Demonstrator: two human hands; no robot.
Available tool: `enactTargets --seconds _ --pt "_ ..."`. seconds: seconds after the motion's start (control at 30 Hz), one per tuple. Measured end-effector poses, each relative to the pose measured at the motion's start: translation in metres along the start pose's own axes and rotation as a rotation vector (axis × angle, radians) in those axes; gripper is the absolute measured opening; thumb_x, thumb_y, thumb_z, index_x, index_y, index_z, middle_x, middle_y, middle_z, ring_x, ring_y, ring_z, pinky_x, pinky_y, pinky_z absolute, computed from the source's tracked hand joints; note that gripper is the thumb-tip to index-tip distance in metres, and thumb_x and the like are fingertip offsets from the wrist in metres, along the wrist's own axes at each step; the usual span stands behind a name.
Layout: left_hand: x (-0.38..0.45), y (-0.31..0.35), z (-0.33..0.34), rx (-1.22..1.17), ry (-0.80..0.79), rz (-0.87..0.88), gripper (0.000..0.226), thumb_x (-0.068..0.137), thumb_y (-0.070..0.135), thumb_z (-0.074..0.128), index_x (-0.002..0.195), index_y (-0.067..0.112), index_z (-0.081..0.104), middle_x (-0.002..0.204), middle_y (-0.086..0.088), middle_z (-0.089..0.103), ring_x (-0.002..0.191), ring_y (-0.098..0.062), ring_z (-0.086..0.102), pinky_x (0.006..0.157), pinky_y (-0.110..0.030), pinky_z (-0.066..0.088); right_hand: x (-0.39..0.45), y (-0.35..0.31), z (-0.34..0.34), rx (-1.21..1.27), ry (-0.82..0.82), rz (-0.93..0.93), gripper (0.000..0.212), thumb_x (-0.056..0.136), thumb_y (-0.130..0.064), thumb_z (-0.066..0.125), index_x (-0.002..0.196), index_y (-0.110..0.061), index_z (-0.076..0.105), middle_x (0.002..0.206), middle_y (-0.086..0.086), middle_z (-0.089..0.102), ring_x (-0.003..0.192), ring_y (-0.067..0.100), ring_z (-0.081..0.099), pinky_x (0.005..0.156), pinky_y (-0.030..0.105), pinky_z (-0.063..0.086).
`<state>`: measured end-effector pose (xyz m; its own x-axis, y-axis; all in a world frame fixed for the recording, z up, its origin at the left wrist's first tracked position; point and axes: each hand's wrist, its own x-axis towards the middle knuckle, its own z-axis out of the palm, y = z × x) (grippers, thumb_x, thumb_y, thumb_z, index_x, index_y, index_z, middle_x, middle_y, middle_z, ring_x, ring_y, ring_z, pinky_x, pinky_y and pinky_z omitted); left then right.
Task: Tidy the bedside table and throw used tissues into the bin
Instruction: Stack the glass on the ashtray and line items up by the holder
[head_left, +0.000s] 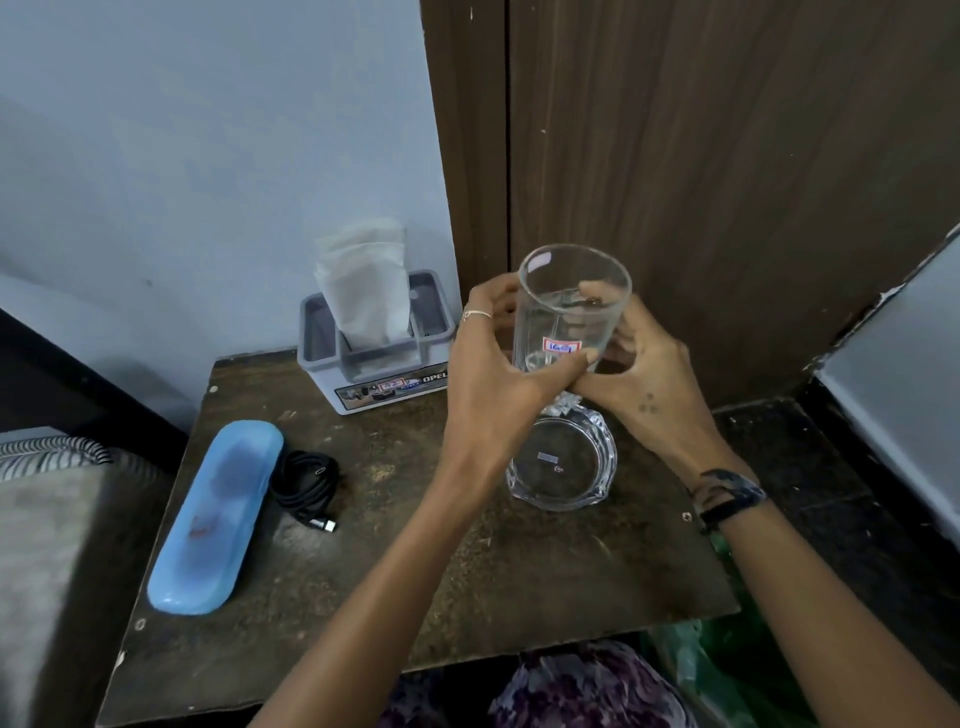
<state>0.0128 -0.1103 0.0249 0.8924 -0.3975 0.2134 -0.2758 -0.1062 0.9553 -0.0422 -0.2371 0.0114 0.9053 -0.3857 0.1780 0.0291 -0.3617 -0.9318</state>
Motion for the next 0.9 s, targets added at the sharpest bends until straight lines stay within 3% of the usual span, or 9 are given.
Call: enactTargets --seconds 0.1,0.27,0.43,0.77,0.9 --pt "-0.021 -0.003 -0.002 0.031 -0.024 -0.05 0.069 0.061 0.027 0.084 0.118 0.028 0.045 0.115 0.009 0.06 0.106 -0.006 0.059 0.089 -0.029 0.054 -0.02 0.006 0.0 -0.044 -0.042 0.033 0.069 0.065 -0.025 0.08 0.124 -0.035 0.048 0.112 -0.014 0.065 0.109 -0.001 0.057 0.094 0.021 0.042" --pt "-0.043 -0.013 0.001 0.08 -0.012 -0.119 0.07 0.06 0.027 0.086 0.115 0.034 0.042 0.107 0.024 0.055 0.102 0.008 0.055 0.081 -0.004 0.047 -0.039 0.021 0.003 -0.068 -0.112 0.068 0.071 0.065 -0.028 0.08 0.123 -0.045 0.044 0.117 -0.015 0.062 0.113 0.004 0.056 0.096 0.024 0.041" --pt "-0.054 -0.019 0.003 0.079 0.001 -0.151 0.074 0.062 0.023 0.085 0.12 0.028 0.041 0.108 0.023 0.053 0.105 0.001 0.057 0.087 -0.013 0.051 -0.045 0.027 0.006 -0.084 -0.141 0.073 0.072 0.063 -0.034 0.08 0.121 -0.049 0.04 0.12 -0.015 0.06 0.116 -0.001 0.053 0.095 0.017 0.037" --pt "-0.06 -0.03 0.005 0.078 -0.008 -0.148 0.076 0.064 0.026 0.084 0.125 0.029 0.038 0.12 0.017 0.051 0.113 0.0 0.053 0.095 -0.019 0.048 -0.048 0.027 0.008 -0.048 -0.148 0.09 0.075 0.057 -0.054 0.073 0.122 -0.056 0.037 0.123 -0.023 0.056 0.119 -0.008 0.049 0.099 0.02 0.037" --pt "-0.068 -0.038 -0.002 0.076 -0.045 -0.112 0.07 0.075 0.031 0.075 0.134 0.024 0.038 0.135 0.011 0.048 0.122 0.002 0.047 0.102 -0.019 0.043 -0.054 0.035 0.008 -0.054 -0.154 0.138 0.097 0.054 -0.062 0.075 0.135 -0.053 0.023 0.14 -0.026 0.037 0.131 -0.004 0.034 0.106 0.025 0.027"
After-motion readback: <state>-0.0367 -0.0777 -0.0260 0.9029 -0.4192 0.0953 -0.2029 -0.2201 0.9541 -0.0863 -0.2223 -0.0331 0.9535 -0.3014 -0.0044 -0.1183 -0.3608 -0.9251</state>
